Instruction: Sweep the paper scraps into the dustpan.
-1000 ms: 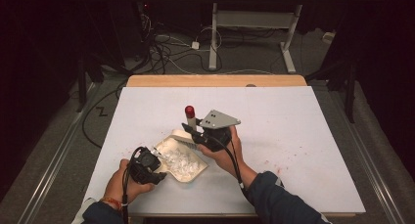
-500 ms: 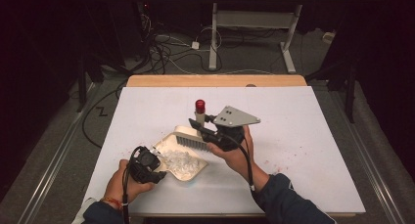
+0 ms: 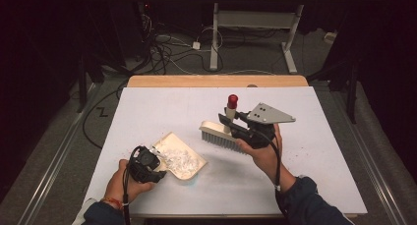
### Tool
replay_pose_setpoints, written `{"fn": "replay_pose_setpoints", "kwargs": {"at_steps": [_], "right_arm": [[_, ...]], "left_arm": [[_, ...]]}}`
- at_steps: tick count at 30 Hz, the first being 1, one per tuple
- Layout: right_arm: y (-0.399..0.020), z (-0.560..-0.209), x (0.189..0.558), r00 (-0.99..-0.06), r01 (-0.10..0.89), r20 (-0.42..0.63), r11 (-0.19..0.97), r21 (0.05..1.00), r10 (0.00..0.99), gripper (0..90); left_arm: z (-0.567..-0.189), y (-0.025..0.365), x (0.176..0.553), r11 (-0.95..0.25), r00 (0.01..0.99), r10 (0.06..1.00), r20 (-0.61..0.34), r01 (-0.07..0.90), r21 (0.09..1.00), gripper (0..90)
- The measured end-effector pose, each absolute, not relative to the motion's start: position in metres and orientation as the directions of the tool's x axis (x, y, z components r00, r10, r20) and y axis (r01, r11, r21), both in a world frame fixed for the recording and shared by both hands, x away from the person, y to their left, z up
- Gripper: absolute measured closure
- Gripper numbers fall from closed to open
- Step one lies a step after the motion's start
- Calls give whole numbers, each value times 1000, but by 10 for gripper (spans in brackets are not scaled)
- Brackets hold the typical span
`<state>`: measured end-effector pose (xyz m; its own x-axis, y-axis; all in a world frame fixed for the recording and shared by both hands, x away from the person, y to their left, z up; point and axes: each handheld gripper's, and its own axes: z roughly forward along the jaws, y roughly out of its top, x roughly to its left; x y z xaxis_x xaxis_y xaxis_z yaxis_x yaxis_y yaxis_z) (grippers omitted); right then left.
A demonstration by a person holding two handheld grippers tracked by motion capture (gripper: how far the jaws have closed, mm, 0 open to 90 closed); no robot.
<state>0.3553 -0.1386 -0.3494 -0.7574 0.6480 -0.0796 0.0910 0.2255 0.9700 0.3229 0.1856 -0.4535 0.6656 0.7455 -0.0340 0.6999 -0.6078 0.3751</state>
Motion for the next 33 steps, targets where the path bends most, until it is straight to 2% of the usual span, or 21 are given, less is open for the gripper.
{"fn": "replay_pose_setpoints", "kwargs": {"at_steps": [10, 33], "right_arm": [[-183, -346, 349, -725, 114, -81, 235, 965, 684, 701], [-269, -351, 315, -724, 183, -75, 295, 938, 686, 700]], "left_arm": [[-456, 189, 327, -559, 616, 787, -35, 735, 385, 632], [-460, 212, 338, -436, 509, 859, -55, 784, 442, 630]]}}
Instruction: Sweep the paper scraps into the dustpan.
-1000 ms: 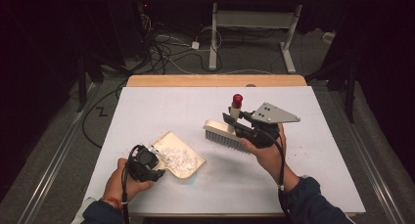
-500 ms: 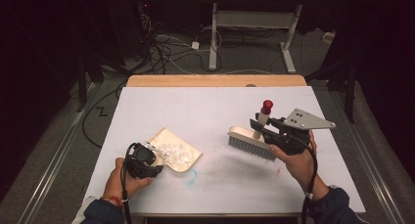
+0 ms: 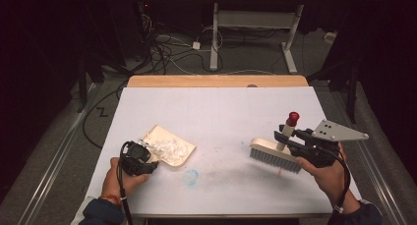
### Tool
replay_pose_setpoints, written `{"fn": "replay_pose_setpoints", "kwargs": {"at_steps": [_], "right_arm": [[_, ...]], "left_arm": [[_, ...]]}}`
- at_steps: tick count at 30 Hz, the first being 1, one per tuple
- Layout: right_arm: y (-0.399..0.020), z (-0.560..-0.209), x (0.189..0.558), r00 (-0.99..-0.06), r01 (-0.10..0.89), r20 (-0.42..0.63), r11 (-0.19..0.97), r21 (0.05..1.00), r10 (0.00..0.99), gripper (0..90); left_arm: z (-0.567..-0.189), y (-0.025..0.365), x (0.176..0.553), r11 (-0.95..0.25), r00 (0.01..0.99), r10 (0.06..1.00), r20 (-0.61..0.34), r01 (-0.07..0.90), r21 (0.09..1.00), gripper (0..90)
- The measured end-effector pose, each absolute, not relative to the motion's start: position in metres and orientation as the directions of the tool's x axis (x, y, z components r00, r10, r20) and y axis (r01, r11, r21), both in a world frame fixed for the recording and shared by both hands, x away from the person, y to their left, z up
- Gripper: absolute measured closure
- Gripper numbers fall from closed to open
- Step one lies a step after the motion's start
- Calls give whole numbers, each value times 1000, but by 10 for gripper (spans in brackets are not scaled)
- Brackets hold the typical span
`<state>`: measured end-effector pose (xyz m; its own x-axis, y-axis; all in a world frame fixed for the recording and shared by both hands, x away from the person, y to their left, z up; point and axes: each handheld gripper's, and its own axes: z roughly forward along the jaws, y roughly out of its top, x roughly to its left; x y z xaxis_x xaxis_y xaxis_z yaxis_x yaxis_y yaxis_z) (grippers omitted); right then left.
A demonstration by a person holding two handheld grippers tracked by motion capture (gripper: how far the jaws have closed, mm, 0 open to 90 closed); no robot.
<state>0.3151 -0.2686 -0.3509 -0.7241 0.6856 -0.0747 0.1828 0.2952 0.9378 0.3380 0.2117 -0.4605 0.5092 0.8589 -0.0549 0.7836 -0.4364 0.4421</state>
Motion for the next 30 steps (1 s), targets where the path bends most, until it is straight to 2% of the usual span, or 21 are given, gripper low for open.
{"fn": "replay_pose_setpoints", "kwargs": {"at_steps": [13, 23, 26, 30], "right_arm": [[-293, -354, 305, -759, 234, -40, 329, 915, 649, 701], [-288, -361, 311, -780, 258, -54, 400, 879, 623, 700], [-289, -365, 320, -768, 279, -40, 391, 877, 640, 699], [-293, -366, 335, -745, 309, -14, 364, 878, 667, 695]], "left_arm": [[-462, 224, 346, -331, 409, 910, -69, 817, 472, 630], [-464, 228, 351, -260, 340, 937, -79, 831, 492, 623], [-464, 225, 349, -255, 336, 938, -83, 832, 493, 554], [-464, 218, 343, -272, 363, 927, -97, 827, 492, 514]]}}
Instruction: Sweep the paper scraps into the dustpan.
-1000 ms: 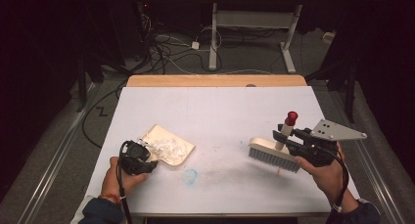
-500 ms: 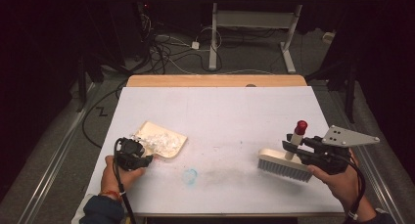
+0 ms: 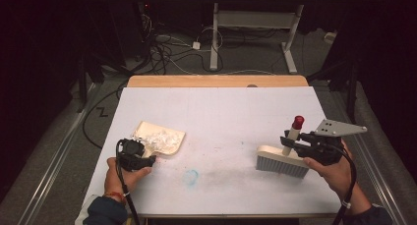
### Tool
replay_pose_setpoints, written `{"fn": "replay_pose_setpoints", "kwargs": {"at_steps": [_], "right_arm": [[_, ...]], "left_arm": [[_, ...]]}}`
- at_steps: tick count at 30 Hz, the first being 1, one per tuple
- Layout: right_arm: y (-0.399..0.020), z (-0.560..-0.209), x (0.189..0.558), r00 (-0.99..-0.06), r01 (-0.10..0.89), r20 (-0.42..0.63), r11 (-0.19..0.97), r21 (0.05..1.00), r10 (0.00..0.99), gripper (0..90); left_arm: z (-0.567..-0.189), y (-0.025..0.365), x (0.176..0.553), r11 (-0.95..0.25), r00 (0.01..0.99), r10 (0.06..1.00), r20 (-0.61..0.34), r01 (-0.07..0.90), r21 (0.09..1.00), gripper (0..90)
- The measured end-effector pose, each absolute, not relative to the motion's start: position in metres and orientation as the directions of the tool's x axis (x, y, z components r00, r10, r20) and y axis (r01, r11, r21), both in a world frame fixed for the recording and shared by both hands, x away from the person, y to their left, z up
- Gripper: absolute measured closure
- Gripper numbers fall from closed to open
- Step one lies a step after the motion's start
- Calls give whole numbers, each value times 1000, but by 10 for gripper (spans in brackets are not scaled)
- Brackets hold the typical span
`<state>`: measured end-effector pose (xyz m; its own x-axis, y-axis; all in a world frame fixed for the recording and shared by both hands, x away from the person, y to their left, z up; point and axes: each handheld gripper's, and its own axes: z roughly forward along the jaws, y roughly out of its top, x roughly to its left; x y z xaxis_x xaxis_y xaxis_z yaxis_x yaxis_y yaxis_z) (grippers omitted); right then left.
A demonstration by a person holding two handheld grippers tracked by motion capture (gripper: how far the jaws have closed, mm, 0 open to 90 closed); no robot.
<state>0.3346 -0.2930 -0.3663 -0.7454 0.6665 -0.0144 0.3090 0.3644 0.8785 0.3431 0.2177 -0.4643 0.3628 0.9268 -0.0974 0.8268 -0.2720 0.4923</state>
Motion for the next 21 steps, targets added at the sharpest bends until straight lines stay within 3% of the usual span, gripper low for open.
{"fn": "replay_pose_setpoints", "kwargs": {"at_steps": [10, 14, 21], "right_arm": [[-290, -371, 382, -650, 378, -20, 346, 859, 760, 628], [-286, -376, 401, -600, 408, -37, 345, 846, 799, 602], [-275, -388, 427, -544, 430, -87, 366, 825, 835, 527]], "left_arm": [[-464, 206, 321, -336, 430, 899, -88, 802, 494, 478], [-460, 210, 315, -357, 450, 892, -37, 752, 554, 398], [-449, 210, 300, -372, 524, 851, 42, 545, 751, 245]]}}
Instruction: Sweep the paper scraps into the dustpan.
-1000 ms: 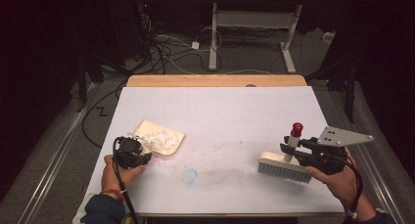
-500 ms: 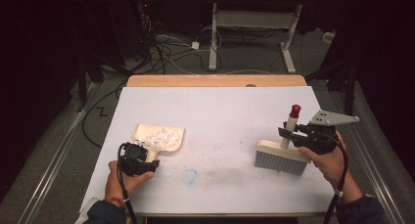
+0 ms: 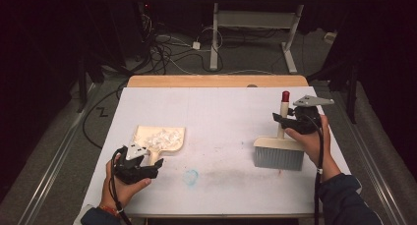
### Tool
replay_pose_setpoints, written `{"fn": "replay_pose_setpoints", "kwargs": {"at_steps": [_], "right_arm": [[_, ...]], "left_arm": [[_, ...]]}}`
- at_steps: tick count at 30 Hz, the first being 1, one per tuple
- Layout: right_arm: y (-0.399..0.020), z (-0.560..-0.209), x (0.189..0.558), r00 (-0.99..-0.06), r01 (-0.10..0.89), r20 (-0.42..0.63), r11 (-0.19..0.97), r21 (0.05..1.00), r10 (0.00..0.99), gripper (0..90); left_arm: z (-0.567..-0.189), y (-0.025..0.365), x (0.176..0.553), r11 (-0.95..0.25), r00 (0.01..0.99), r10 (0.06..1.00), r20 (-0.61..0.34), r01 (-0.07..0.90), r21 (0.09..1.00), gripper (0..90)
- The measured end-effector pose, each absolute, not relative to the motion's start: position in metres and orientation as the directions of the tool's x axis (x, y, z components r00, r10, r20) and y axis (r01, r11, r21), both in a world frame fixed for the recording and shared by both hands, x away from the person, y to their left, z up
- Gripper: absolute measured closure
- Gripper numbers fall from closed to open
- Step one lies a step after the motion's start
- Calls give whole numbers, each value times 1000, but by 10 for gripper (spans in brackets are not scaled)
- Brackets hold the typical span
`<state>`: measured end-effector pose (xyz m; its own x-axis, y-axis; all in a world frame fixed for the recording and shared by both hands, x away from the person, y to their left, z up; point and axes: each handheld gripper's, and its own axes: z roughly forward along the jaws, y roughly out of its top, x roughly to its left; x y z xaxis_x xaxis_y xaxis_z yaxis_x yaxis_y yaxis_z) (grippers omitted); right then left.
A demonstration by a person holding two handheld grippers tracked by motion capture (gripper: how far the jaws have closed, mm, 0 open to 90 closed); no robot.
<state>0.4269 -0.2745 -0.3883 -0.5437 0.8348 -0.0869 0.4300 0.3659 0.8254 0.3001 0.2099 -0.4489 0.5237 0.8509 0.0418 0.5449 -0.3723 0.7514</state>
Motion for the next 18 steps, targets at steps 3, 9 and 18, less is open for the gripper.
{"fn": "replay_pose_setpoints", "kwargs": {"at_steps": [3, 9, 18], "right_arm": [[-270, -393, 437, -497, 437, -125, 372, 819, 859, 467], [-271, -388, 441, -460, 371, -113, 306, 877, 881, 416], [-269, -377, 426, -494, 292, -120, 294, 910, 861, 392]], "left_arm": [[-449, 204, 297, -397, 552, 832, 66, 508, 764, 214], [-451, 195, 295, -435, 586, 802, 111, 447, 782, 197], [-452, 195, 291, -450, 596, 791, 135, 418, 789, 191]]}}
